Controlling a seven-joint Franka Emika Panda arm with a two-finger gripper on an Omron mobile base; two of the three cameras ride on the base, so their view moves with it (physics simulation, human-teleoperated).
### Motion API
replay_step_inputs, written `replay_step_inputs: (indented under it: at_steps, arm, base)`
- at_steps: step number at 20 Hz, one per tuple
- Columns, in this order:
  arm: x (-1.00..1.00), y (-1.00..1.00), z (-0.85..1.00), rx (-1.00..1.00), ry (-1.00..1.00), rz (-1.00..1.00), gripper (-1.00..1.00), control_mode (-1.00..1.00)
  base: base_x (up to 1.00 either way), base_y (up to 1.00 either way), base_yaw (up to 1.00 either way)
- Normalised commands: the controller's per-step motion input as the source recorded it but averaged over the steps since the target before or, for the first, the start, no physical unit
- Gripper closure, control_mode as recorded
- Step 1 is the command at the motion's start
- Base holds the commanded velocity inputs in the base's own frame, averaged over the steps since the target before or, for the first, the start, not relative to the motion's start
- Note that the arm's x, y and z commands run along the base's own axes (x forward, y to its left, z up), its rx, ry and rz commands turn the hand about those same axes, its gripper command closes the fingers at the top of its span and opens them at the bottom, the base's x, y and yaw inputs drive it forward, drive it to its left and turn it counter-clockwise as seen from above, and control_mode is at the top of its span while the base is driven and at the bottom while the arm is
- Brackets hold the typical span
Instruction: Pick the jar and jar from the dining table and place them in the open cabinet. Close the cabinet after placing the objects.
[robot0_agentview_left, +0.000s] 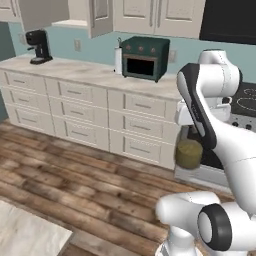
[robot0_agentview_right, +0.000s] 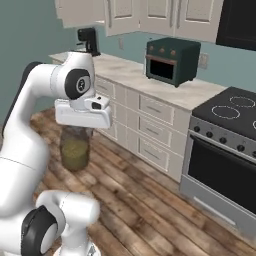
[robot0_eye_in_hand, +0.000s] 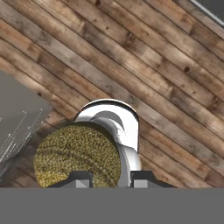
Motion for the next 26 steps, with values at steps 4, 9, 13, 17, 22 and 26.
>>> replay_step_inputs:
  at_steps: [4, 9, 13, 17, 22, 26]
  arm:
    - [0.00, 0.00, 0.00, 0.00, 0.00, 0.00, 1.00, 1.00]
    - [0.00, 0.00, 0.00, 0.00, 0.00, 0.00, 1.00, 1.00]
    - [0.00, 0.00, 0.00, 0.00, 0.00, 0.00, 1.00, 1.00]
    - [0.00, 0.00, 0.00, 0.00, 0.00, 0.00, 1.00, 1.00]
    - [0.00, 0.00, 0.00, 0.00, 0.00, 0.00, 1.00, 1.00]
    - [0.00, 0.00, 0.00, 0.00, 0.00, 0.00, 1.00, 1.00]
  base:
    - [0.85, -0.71, 0.02]
    - [0.94, -0.58, 0.02]
    - [1.00, -0.18, 0.06]
    - [1.00, 0.26, 0.03]
    - [1.00, 0.92, 0.00]
    - [1.00, 1.00, -0.02]
